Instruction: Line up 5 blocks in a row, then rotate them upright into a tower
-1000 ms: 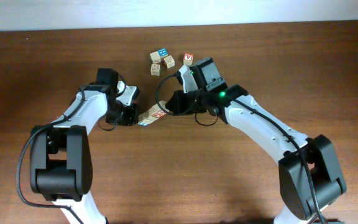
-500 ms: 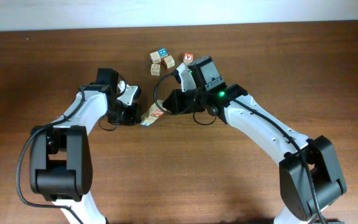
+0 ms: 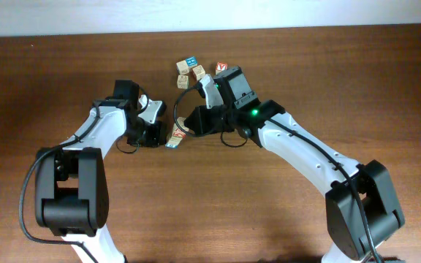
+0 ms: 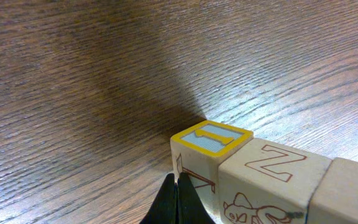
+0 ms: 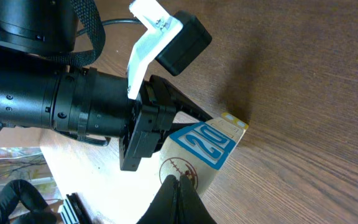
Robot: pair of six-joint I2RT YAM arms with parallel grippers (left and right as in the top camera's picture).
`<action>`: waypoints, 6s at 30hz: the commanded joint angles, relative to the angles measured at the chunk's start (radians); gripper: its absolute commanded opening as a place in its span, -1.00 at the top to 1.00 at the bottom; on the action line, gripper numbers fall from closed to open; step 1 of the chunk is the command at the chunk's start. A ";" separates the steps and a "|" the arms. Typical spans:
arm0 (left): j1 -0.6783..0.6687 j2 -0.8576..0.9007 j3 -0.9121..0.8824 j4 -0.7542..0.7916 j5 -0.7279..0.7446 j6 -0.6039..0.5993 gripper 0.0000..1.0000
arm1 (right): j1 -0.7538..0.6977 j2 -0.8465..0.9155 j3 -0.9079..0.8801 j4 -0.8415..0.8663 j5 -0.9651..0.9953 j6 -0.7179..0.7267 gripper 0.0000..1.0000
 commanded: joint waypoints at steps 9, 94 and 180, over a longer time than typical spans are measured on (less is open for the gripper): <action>-0.027 0.005 0.015 -0.001 0.123 0.012 1.00 | 0.054 0.080 -0.032 -0.006 0.116 0.004 0.92; 0.087 0.005 0.015 0.018 -0.256 -0.371 1.00 | 0.153 0.101 0.045 0.034 0.230 -0.155 0.32; 0.662 -0.391 0.330 -0.088 -0.484 0.128 -0.98 | -0.700 -0.845 0.348 -0.859 0.967 -0.259 -0.97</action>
